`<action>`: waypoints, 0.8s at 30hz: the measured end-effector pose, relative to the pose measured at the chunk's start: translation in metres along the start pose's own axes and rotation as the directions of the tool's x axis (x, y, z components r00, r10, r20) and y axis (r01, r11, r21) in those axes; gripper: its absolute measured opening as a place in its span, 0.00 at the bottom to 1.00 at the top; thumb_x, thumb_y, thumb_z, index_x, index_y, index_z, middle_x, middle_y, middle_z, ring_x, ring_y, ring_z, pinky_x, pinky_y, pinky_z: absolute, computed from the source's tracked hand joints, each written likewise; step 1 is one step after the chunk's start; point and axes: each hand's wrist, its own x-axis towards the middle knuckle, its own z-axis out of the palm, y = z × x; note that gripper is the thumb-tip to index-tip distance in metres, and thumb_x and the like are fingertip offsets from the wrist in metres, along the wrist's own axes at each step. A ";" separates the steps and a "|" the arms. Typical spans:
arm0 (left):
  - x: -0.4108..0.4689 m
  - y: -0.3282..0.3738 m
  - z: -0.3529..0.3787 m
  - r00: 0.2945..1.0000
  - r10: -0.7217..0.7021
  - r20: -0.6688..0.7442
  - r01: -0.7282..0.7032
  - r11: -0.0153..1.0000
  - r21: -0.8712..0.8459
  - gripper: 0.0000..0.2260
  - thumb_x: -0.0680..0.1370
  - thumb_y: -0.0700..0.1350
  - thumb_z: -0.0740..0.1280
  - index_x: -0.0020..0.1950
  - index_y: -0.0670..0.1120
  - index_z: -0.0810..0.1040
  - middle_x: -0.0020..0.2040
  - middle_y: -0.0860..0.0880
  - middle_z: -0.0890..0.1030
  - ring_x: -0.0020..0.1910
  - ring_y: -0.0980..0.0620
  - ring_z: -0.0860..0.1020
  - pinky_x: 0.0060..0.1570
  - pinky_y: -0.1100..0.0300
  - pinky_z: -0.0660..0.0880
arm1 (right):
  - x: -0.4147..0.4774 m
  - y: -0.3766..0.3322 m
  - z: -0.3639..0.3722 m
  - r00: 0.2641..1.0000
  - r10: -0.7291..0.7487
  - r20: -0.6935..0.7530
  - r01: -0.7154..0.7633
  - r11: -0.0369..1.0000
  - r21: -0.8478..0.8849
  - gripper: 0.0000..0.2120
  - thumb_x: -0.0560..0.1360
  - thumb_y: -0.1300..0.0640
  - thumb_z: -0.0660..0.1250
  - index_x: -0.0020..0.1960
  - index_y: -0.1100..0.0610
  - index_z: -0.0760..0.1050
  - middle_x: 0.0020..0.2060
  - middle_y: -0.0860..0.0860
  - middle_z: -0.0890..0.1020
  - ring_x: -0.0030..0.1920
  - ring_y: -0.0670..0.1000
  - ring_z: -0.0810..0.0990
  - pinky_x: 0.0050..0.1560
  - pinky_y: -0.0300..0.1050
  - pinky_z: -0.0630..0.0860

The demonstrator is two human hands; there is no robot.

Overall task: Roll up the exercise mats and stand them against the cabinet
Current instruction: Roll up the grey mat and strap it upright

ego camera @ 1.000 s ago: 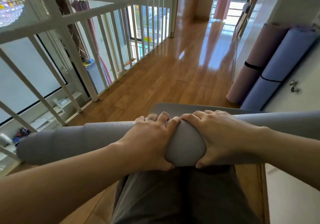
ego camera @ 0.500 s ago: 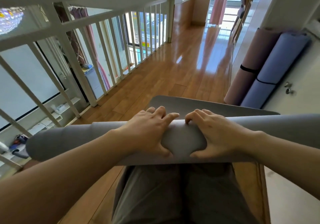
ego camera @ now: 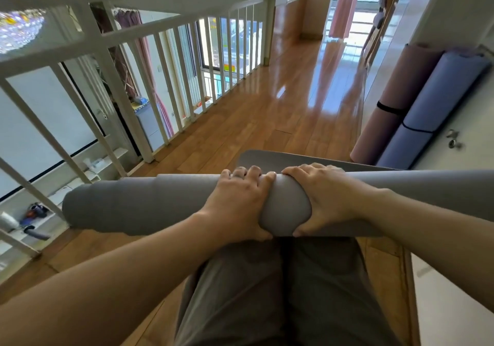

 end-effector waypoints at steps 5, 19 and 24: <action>-0.016 -0.003 -0.018 0.997 0.039 -0.073 -0.040 0.999 -0.013 0.46 0.65 0.72 0.66 0.74 0.53 0.52 0.68 0.49 0.65 0.64 0.47 0.68 0.63 0.49 0.66 | -0.012 -0.005 -0.019 0.998 -0.065 0.020 0.066 0.997 -0.027 0.50 0.59 0.26 0.69 0.73 0.45 0.55 0.65 0.44 0.70 0.62 0.46 0.71 0.64 0.48 0.70; -0.006 -0.017 -0.022 0.964 0.067 0.258 -0.003 0.970 -0.242 0.46 0.61 0.73 0.68 0.73 0.59 0.54 0.65 0.56 0.68 0.63 0.53 0.67 0.58 0.57 0.67 | -0.040 -0.027 0.007 0.997 -0.065 -0.043 0.063 0.997 -0.046 0.49 0.63 0.24 0.64 0.73 0.48 0.51 0.68 0.45 0.60 0.66 0.46 0.61 0.70 0.44 0.58; -0.002 -0.007 -0.025 0.964 0.006 0.267 0.020 0.995 -0.096 0.46 0.69 0.68 0.66 0.78 0.54 0.46 0.76 0.49 0.58 0.74 0.47 0.58 0.72 0.45 0.56 | -0.021 -0.019 0.003 0.999 -0.010 -0.048 0.013 0.999 0.052 0.48 0.61 0.27 0.70 0.71 0.47 0.55 0.64 0.44 0.65 0.62 0.46 0.66 0.65 0.44 0.63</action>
